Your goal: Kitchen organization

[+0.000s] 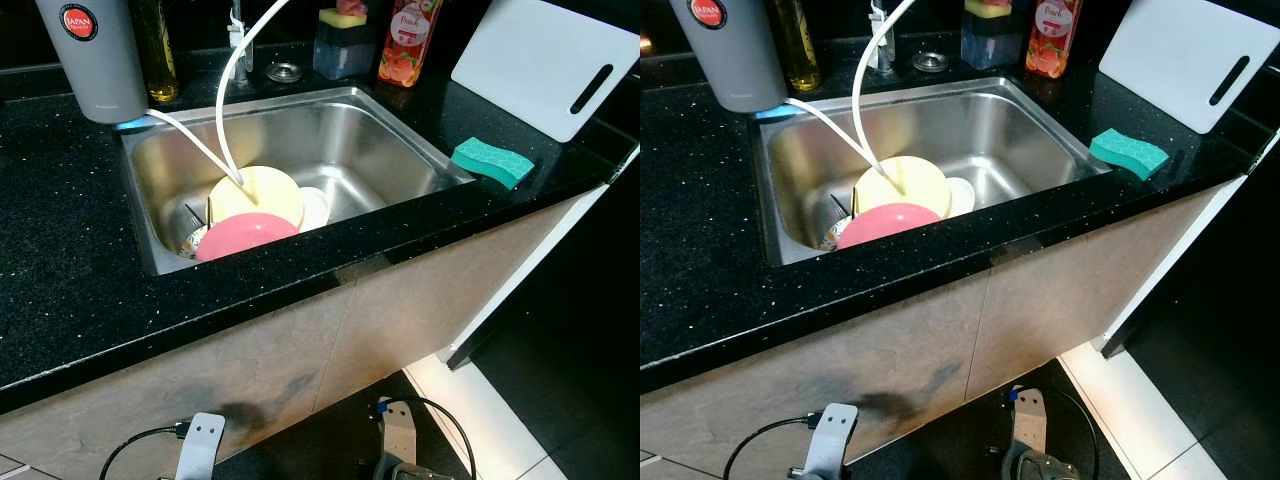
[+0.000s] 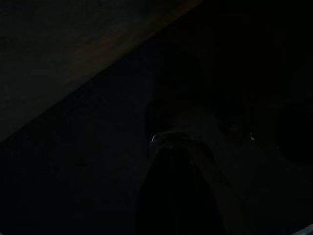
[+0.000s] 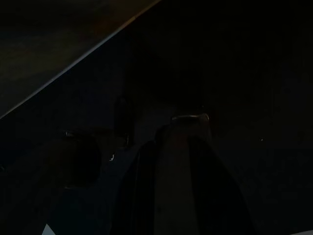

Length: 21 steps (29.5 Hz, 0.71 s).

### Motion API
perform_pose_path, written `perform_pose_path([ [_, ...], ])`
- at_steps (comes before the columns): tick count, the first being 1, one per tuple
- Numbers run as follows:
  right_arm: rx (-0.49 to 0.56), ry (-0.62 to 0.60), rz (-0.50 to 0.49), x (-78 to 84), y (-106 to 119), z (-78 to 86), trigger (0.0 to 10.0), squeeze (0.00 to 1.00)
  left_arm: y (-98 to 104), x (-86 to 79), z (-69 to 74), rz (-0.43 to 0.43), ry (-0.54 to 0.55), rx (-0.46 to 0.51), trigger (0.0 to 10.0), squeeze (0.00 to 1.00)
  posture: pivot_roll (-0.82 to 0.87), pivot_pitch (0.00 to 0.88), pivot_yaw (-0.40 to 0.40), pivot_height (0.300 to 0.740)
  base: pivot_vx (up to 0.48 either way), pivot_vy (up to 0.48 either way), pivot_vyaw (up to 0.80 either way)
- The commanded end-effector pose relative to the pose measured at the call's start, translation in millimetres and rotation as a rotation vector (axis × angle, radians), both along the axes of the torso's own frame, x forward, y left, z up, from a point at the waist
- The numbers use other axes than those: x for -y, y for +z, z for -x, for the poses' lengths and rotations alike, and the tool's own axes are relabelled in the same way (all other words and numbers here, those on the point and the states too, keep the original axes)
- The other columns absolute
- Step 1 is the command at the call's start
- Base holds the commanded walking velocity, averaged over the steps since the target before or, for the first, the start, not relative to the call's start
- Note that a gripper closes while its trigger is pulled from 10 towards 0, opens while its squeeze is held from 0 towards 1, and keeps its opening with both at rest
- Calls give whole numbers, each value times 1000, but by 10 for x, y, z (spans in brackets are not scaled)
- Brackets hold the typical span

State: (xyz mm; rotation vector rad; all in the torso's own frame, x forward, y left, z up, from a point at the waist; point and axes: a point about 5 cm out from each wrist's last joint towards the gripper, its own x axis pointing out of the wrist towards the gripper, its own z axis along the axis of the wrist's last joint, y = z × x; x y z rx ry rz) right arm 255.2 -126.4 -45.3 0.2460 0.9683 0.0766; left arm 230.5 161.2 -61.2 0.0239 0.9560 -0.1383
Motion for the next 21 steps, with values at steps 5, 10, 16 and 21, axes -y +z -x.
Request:
perform_pose_path([
  [5,-35,-5,-6,12,-49,68,10000,0,-74,45,112,15,6,-46,10000,0,87,211,-74,740,0,0,0],
  [10,-34,-7,-9,3,-39,55,10000,0,-70,44,106,15,9,-44,10000,0,87,214,-75,740,0,0,0],
  [16,-34,-11,-11,1,-37,52,10000,0,-65,45,96,15,11,-42,10000,0,88,219,-76,740,0,0,0],
  [21,-36,-15,-11,2,-51,70,10000,0,-64,46,94,18,14,-42,10000,0,88,219,-76,740,0,0,0],
])
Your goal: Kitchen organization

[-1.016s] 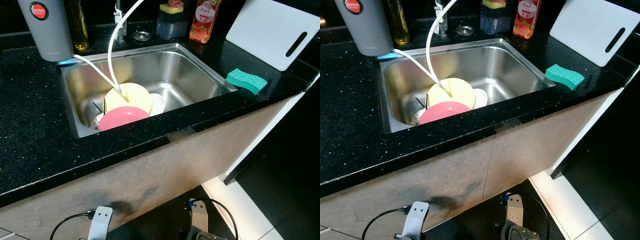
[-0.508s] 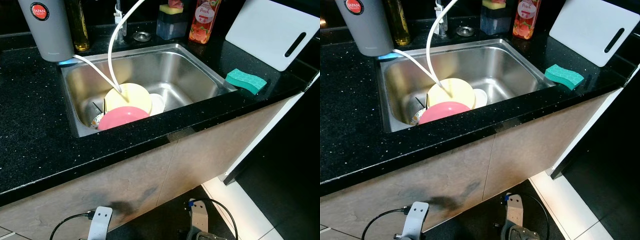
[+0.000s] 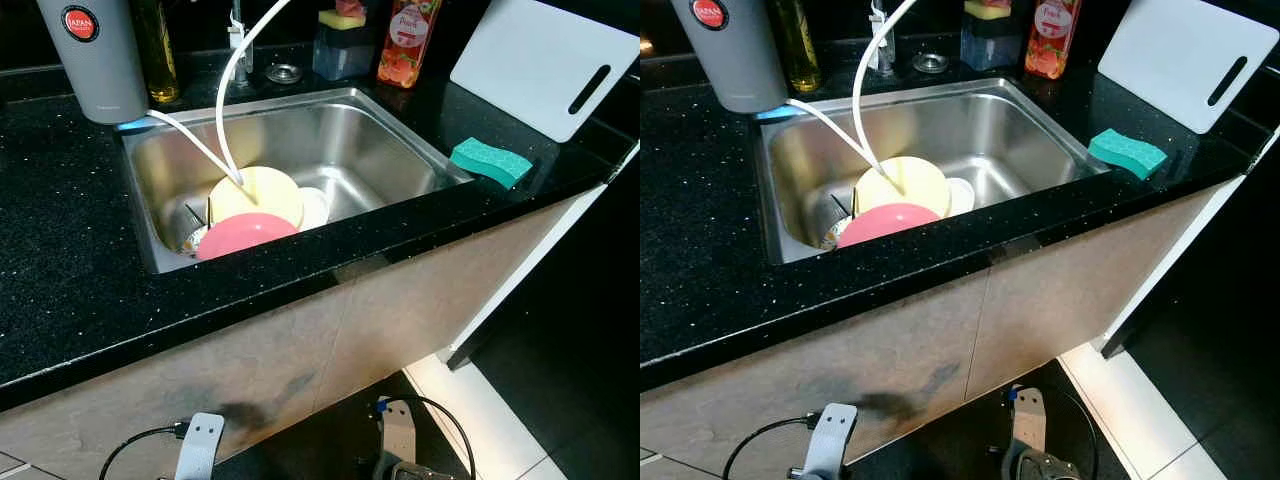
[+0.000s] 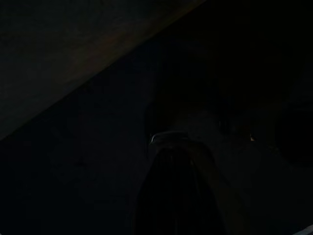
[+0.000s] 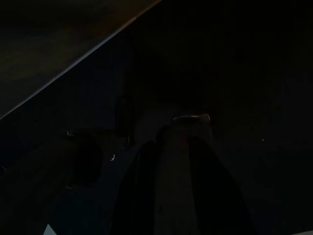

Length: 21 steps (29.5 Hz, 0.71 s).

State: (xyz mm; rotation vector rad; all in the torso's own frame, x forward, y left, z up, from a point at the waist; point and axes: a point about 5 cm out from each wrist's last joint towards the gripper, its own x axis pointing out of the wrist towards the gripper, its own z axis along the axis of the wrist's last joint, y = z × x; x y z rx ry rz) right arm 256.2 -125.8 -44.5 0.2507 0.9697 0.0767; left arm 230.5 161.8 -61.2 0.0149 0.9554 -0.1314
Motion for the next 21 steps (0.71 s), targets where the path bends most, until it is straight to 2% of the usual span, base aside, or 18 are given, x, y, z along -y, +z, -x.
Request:
perform_pose_path([
  [1,-34,-13,-7,8,-59,81,10000,0,-64,51,95,13,4,-42,10000,0,88,219,-76,740,0,0,0],
  [21,-36,-33,-13,22,-66,88,10000,0,-56,56,79,17,13,-39,10000,0,87,235,-78,740,0,0,0],
])
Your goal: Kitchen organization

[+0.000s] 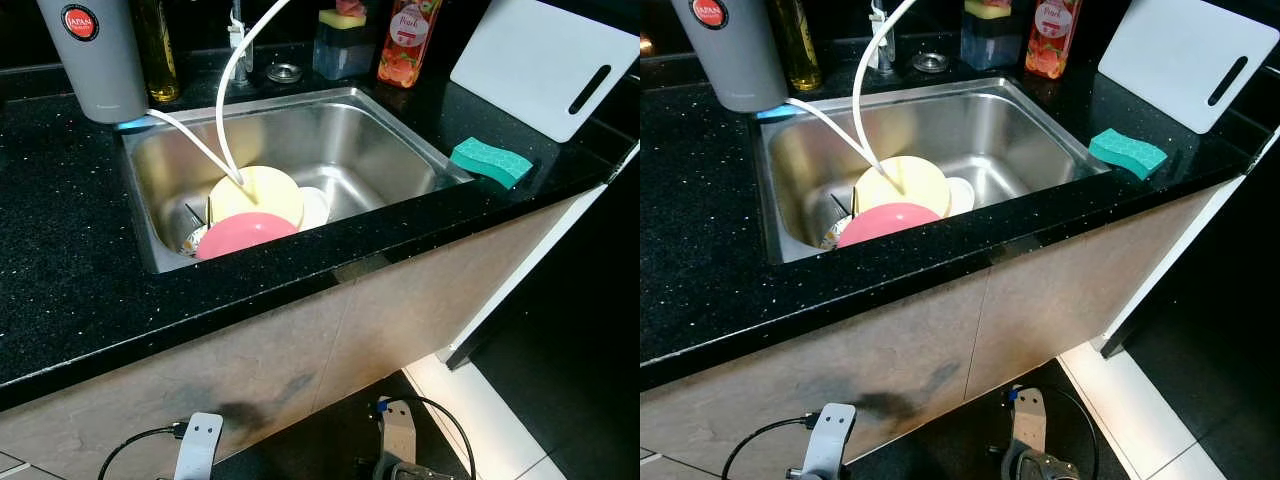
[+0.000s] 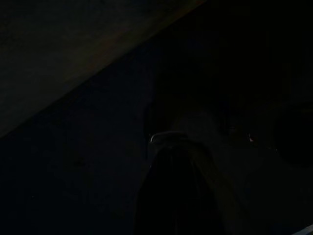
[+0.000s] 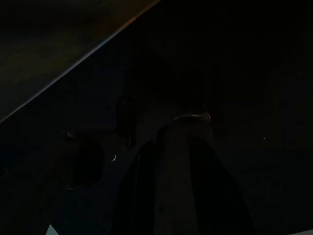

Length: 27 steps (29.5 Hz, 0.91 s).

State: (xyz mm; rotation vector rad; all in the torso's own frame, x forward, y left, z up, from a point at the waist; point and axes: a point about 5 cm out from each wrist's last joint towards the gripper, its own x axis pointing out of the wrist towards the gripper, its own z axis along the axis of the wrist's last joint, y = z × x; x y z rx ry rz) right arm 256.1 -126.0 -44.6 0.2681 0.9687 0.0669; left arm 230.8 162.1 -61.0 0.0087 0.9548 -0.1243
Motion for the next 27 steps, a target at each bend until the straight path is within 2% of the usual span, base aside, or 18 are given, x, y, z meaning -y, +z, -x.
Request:
perform_pose_path([
  [1,-34,-17,-3,20,-64,87,10000,0,-57,59,82,16,4,-39,10000,0,87,235,-78,740,0,0,0],
  [27,-35,-27,-10,28,-59,80,10000,0,-54,58,76,18,12,-39,10000,0,90,240,-79,740,0,0,0],
])
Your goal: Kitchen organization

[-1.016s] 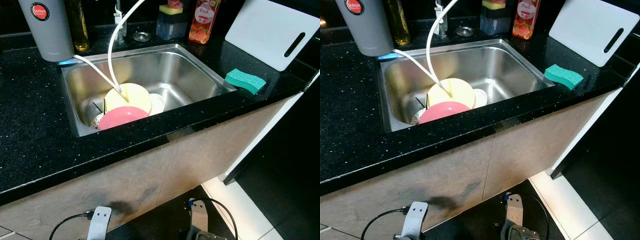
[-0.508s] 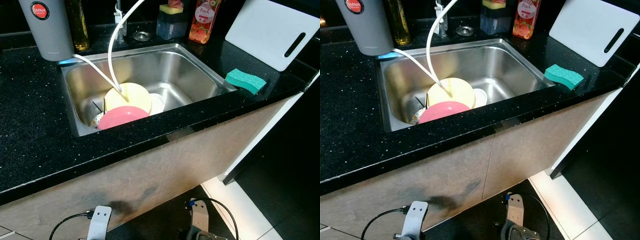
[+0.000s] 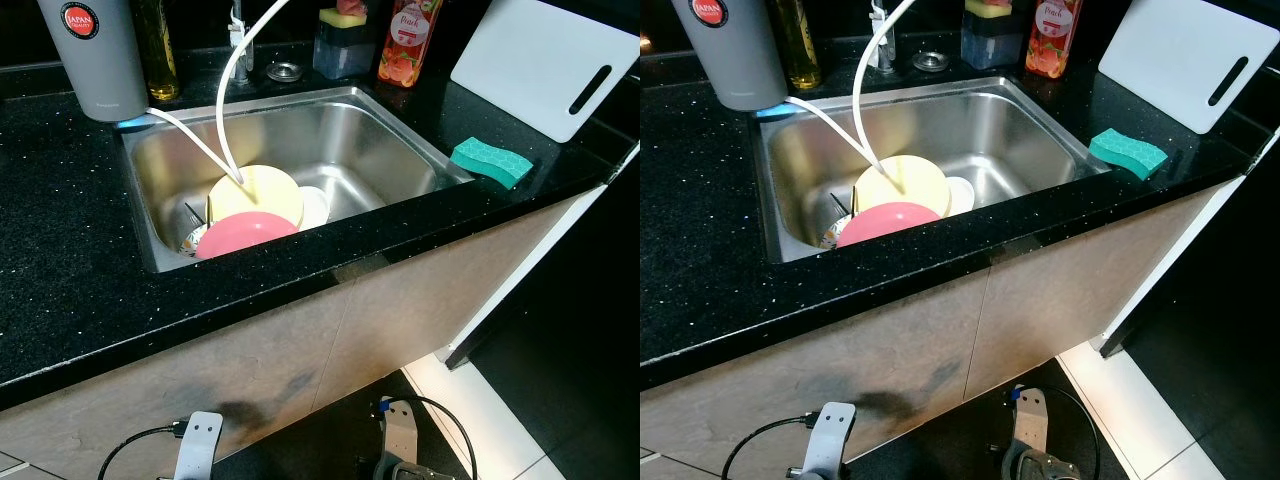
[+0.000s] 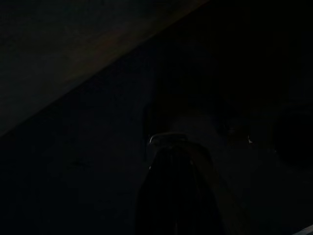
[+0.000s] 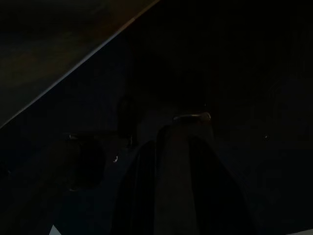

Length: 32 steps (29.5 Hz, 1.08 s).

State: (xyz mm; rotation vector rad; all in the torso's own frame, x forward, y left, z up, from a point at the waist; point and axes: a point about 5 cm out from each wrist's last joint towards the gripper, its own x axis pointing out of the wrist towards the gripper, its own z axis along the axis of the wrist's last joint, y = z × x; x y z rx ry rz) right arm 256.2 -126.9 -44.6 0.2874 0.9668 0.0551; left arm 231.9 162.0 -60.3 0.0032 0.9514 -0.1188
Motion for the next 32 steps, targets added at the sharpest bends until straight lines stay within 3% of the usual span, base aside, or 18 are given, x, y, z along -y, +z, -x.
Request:
perform_pose_path([
  [1,-35,-8,1,17,-60,81,10000,0,-61,56,88,15,5,-42,10000,0,90,240,-79,740,0,0,0],
  [20,-38,-6,5,35,-74,101,10000,0,-83,66,124,18,21,-48,10000,0,84,225,-73,740,0,0,0],
  [25,-21,-116,-16,231,-83,115,10000,0,-111,76,173,-37,9,-12,10000,0,65,178,-65,740,0,0,0],
  [27,-15,-72,13,265,-96,137,10000,0,-121,62,193,-62,27,-4,10000,0,57,166,-59,740,0,0,0],
  [32,33,30,70,315,-98,154,10000,0,-32,-239,149,-88,133,103,10000,0,39,122,-41,740,0,0,0],
])
